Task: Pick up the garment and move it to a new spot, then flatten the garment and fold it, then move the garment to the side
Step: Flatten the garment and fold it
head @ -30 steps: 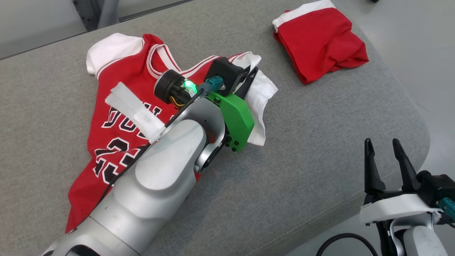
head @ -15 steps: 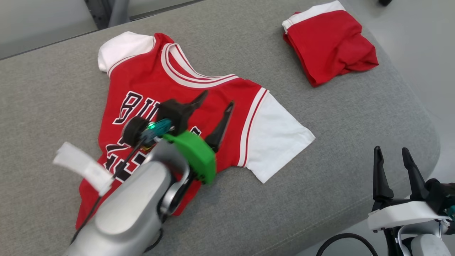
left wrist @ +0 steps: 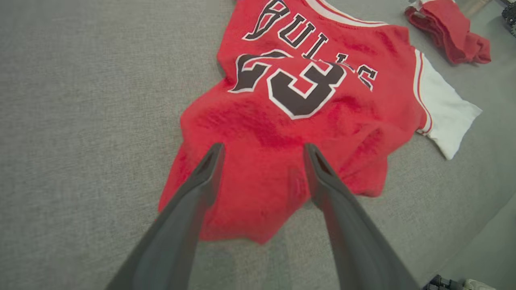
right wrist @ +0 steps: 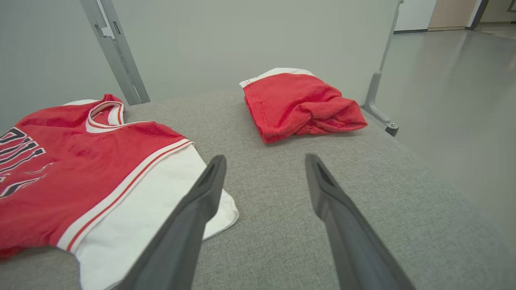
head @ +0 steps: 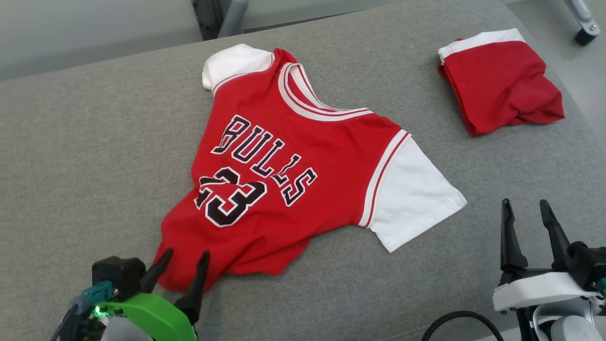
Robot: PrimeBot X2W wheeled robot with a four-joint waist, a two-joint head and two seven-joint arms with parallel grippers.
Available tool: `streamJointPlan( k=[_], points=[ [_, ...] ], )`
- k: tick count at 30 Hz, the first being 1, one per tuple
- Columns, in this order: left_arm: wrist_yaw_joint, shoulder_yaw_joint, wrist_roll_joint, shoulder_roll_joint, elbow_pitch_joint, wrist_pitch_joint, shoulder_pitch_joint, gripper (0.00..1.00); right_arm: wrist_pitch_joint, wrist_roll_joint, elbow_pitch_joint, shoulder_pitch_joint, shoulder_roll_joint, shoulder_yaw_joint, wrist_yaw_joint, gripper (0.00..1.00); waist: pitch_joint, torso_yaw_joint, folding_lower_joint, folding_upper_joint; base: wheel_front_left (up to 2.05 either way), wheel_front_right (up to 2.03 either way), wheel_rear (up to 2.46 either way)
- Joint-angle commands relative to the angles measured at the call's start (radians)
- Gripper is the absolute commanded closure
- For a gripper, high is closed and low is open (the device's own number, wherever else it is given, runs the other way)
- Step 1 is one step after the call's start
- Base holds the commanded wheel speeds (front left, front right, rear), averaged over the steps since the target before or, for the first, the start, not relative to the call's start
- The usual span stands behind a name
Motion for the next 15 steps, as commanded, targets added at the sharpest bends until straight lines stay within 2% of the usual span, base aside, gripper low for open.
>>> streamJointPlan(
  k=[1, 3, 6, 8, 15],
  points=[
    [-0.004, -0.005, -0.023, -0.001, 0.007, 0.008, 0.023, 0.00, -0.003, -0.010, -0.004, 0.005, -0.003, 0.000, -0.002, 0.00, -0.013, 0.032, 0.0000, 0.0114, 0.00, 0.00, 0.00],
    [-0.004, -0.008, -0.004, 0.024, 0.044, 0.014, 0.027, 0.00, -0.003, -0.015, -0.004, 0.001, -0.002, 0.009, -0.002, 0.00, -0.014, 0.037, 0.0000, 0.0114, 0.00, 0.00, 0.00],
    [-0.035, -0.017, -0.054, -0.023, 0.086, 0.015, 0.038, 0.00, -0.003, -0.019, -0.005, -0.005, -0.003, 0.010, -0.002, 0.00, -0.015, 0.042, 0.0000, 0.0114, 0.00, 0.00, 0.00],
    [-0.059, -0.030, -0.055, -0.014, 0.132, 0.026, 0.028, 0.00, -0.003, -0.025, -0.005, -0.007, -0.002, 0.013, -0.002, 0.00, -0.014, 0.040, 0.0000, 0.0114, 0.00, 0.00, 0.00],
    [-0.097, -0.055, -0.060, -0.061, 0.234, 0.014, -0.009, 0.00, -0.003, -0.033, -0.008, 0.002, -0.002, 0.011, -0.002, 0.00, -0.014, 0.023, 0.0000, 0.0114, 0.00, 0.00, 0.00]
  ],
)
